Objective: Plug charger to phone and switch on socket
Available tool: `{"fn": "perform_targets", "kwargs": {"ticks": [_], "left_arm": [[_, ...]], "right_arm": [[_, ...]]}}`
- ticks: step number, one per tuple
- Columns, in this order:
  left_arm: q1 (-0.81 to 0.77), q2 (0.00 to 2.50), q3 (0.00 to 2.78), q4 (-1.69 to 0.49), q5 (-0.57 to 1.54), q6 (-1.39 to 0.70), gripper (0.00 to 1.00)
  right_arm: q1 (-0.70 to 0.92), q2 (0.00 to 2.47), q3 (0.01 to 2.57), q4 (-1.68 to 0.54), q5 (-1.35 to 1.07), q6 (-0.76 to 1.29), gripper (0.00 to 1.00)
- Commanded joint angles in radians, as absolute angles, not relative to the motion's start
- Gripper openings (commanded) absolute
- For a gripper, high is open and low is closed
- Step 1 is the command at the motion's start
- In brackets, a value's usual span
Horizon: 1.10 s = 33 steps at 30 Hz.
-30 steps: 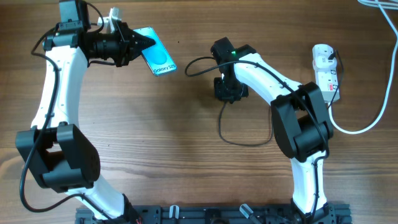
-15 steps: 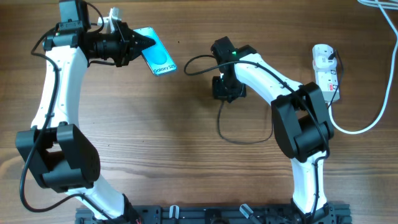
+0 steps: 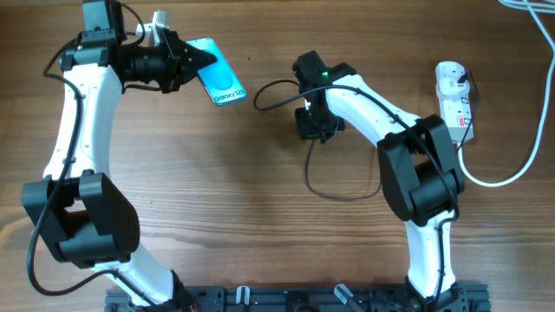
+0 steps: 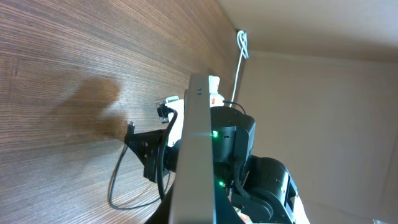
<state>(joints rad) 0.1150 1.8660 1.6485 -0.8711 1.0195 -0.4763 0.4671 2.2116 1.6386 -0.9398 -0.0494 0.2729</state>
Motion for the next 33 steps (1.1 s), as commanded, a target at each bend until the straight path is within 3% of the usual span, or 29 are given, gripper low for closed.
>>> {"fn": "perform_targets", "kwargs": {"ticks": [1, 9, 19, 24, 33], "left_arm": [[0.114, 1.845, 1.661, -0.865, 1.058, -0.478, 0.04], [0.114, 1.845, 1.661, -0.865, 1.028, -0.478, 0.04], [0.115, 1.845, 1.661, -0.859, 1.191, -0.343, 0.04], [0.115, 1.845, 1.661, -0.75, 1.351, -0.344, 0.04], [0.114, 1.845, 1.661, -0.652, 1.409, -0.344, 0.04]], "right_arm": [[0.469, 2.214, 1.629, -0.918, 0.007, 0.238, 0.05], [0.471, 2.251, 1.62, -0.917, -0.078, 0.262, 0.04], [0.374, 1.972, 1.624, -0.931, -0.613, 0.013, 0.04], [0.361, 1.875, 1.624, -1.026, -0.837, -0.189, 0.04], [0.414, 1.872, 1.623, -1.033, -1.22, -0.262, 0.04]]}}
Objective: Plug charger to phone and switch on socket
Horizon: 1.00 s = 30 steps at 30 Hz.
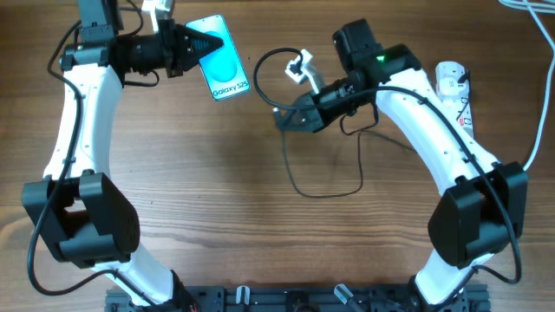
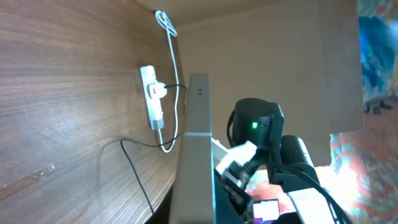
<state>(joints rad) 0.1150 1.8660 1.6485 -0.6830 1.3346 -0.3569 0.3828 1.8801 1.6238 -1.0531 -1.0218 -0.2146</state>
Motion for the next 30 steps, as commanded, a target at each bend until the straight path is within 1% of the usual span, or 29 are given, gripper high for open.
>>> {"fn": "perform_targets", "kwargs": {"ticks": [1, 5, 9, 14, 19, 30], "left_arm": [[0.114, 1.845, 1.661, -0.636, 1.422, -0.344, 0.04], [0.111, 1.845, 1.661, -0.566, 1.488, -0.344, 0.04], [0.094, 1.845, 1.661, -0.563, 1.476, -0.344, 0.04], [0.094, 1.845, 1.661, -0.563, 1.479, -0.344, 0.04], [0.094, 1.845, 1.661, -0.564, 1.504, -0.348, 0.04], [0.08, 1.845, 1.661, -0.564, 1.556, -0.347, 0.04]], "right_arm": [[0.421, 1.872, 1.623, -1.022, -1.246, -0.261, 0.04], [0.447, 1.874, 1.623, -0.933, -1.335, -0.179, 0.04], [0.465, 1.874, 1.623, -0.804, -1.335, -0.047, 0.05], [0.464, 1.874, 1.623, -0.744, -1.319, 0.032, 0.05], [0.464, 1.874, 1.623, -0.706, -1.317, 0.061, 0.04], [0.465, 1.874, 1.623, -0.694, -1.304, 0.08, 0.05]]}}
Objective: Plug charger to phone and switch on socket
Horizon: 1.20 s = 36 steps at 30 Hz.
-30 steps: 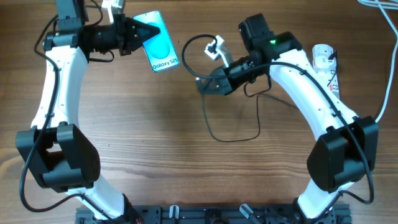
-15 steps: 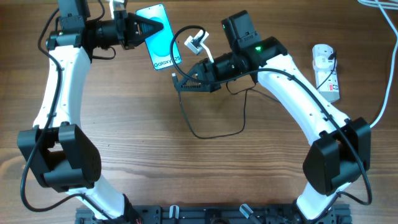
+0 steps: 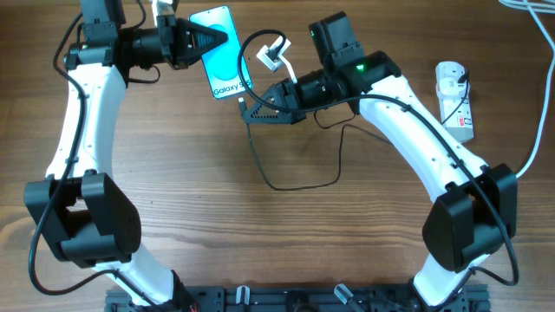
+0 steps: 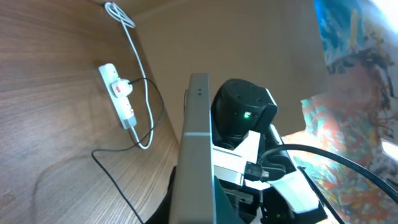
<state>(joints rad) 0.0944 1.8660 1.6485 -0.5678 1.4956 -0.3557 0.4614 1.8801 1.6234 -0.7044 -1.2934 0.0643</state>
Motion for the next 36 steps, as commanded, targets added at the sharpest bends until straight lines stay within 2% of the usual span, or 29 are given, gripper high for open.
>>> {"fn": "perform_targets", "kwargs": {"ticks": [1, 19, 36], "left_arm": [[0.077, 1.845, 1.661, -0.563, 1.556, -0.347, 0.04], [0.055, 1.845, 1.661, -0.56, 1.506, -0.344, 0.04], [0.054, 1.845, 1.661, -0.56, 1.564, -0.343, 0.04]], "right_arm": [[0.465, 1.874, 1.623, -0.694, -1.304, 0.082, 0.05], [0.464, 1.874, 1.623, -0.693, -1.306, 0.089, 0.05], [0.457, 1.874, 1.623, -0.655, -1.306, 0.109, 0.05]]}}
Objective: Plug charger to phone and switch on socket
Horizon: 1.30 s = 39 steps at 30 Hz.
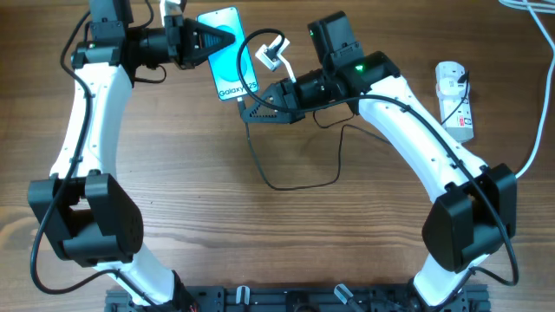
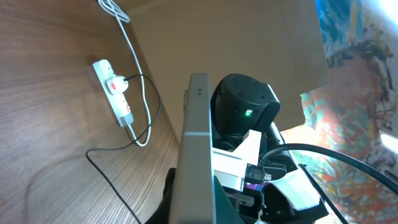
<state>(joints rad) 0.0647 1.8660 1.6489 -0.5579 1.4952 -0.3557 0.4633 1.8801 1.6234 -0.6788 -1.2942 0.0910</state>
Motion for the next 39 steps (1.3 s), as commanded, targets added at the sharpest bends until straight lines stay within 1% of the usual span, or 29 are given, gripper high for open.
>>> {"fn": "perform_targets", "kwargs": {"ticks": [1, 12, 39], "left_arm": [[0.054, 1.845, 1.661, -0.56, 1.564, -0.343, 0.04], [0.054, 1.845, 1.661, -0.564, 1.577, -0.317, 0.04], [0.054, 1.845, 1.661, -0.562, 1.576, -0.318, 0.04]], "right_arm": [[0.457, 1.874, 1.623, -0.654, -1.306, 0.109, 0.04], [0.411, 1.874, 1.623, -0.651, -1.325, 0.115, 0.05], [0.418, 1.874, 1.623, -0.656, -1.317, 0.131, 0.05]]}}
